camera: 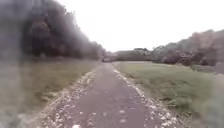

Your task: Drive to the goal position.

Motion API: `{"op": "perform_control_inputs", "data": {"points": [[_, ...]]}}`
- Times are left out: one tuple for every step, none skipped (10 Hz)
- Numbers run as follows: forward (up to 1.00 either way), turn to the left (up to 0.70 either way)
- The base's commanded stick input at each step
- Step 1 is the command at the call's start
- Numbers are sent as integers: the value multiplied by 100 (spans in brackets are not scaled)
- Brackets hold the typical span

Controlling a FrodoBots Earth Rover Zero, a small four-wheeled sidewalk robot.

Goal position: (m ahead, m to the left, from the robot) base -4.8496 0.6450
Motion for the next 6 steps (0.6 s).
{"op": "perform_control_inputs", "data": {"points": [[100, 0], [100, 0], [100, 0], [100, 16], [100, 13], [100, 9]]}}
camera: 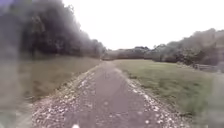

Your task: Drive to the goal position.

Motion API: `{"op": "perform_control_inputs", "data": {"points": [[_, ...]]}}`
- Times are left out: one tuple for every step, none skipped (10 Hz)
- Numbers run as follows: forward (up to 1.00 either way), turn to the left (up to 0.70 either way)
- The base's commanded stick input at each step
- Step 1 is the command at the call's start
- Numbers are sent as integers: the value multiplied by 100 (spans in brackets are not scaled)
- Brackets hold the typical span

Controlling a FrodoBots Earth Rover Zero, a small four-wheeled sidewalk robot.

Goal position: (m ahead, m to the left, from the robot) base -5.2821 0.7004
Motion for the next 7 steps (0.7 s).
{"op": "perform_control_inputs", "data": {"points": [[100, 4], [100, 0], [100, 0], [100, 0], [100, 0], [100, 0], [4, 23]]}}
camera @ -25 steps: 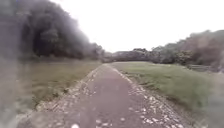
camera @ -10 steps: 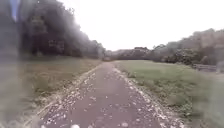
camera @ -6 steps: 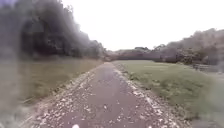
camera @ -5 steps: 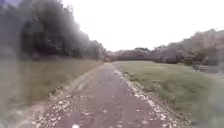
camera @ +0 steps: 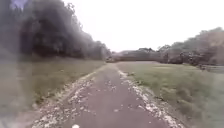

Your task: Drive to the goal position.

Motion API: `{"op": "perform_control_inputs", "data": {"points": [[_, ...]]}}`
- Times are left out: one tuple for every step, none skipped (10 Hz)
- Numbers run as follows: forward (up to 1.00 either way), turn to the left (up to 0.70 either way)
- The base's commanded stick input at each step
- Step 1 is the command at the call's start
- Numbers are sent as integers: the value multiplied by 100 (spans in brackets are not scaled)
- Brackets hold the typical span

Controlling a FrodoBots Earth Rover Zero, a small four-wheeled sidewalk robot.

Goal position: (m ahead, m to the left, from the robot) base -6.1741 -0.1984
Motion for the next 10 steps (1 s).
{"op": "perform_control_inputs", "data": {"points": [[2, 55], [0, 83], [0, 91], [0, 100], [0, 100], [0, 100], [0, 100], [0, 100], [0, 100], [0, 100]]}}
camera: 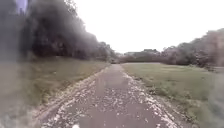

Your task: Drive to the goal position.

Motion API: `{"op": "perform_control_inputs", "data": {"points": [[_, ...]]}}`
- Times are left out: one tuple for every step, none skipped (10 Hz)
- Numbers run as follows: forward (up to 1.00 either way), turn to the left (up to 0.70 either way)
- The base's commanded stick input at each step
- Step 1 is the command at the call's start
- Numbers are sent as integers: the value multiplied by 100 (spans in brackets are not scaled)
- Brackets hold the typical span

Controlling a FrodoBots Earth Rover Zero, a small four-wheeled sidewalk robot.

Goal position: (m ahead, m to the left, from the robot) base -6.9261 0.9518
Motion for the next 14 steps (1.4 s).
{"op": "perform_control_inputs", "data": {"points": [[0, 100], [0, 100], [0, 100], [0, 100], [0, 100], [0, 100], [0, 100], [0, 100], [0, 100], [0, 100], [0, 100], [0, 100], [0, 100], [0, 100]]}}
